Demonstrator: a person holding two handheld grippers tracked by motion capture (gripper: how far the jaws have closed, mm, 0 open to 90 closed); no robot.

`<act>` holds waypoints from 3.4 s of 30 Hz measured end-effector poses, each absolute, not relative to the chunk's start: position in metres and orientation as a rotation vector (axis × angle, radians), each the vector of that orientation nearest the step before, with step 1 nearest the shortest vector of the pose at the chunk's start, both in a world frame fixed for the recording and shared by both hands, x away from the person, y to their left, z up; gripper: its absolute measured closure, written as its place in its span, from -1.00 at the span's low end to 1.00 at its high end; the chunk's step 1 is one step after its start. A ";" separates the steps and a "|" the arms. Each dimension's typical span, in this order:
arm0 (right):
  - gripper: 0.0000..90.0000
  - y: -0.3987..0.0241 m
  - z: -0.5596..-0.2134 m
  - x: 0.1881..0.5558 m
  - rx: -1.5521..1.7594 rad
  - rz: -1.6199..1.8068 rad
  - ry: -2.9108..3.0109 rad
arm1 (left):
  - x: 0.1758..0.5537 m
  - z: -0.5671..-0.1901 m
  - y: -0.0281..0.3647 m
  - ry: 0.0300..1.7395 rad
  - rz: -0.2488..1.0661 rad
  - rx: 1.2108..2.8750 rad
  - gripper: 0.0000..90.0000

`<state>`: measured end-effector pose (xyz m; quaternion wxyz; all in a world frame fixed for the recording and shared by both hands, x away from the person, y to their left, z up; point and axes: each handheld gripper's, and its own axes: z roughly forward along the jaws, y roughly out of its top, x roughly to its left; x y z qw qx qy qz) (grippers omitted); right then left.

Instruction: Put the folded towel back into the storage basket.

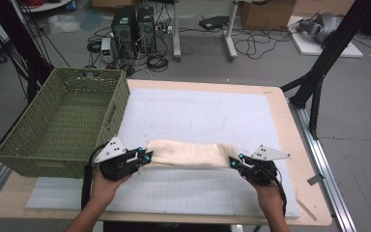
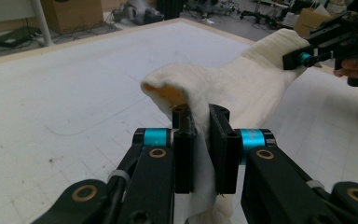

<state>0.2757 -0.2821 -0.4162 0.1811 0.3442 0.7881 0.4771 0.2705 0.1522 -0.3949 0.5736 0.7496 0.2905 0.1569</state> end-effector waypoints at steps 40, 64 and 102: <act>0.81 -0.174 -0.322 0.368 0.663 1.485 2.150 | 0.231 -0.342 0.235 0.763 0.612 1.547 0.80; 0.81 -0.082 -0.279 0.428 0.572 1.529 2.167 | 0.220 -0.334 0.277 0.863 0.713 1.462 0.80; 0.81 0.072 -0.266 0.489 0.528 1.520 2.215 | 0.216 -0.339 0.321 1.038 0.796 1.381 0.80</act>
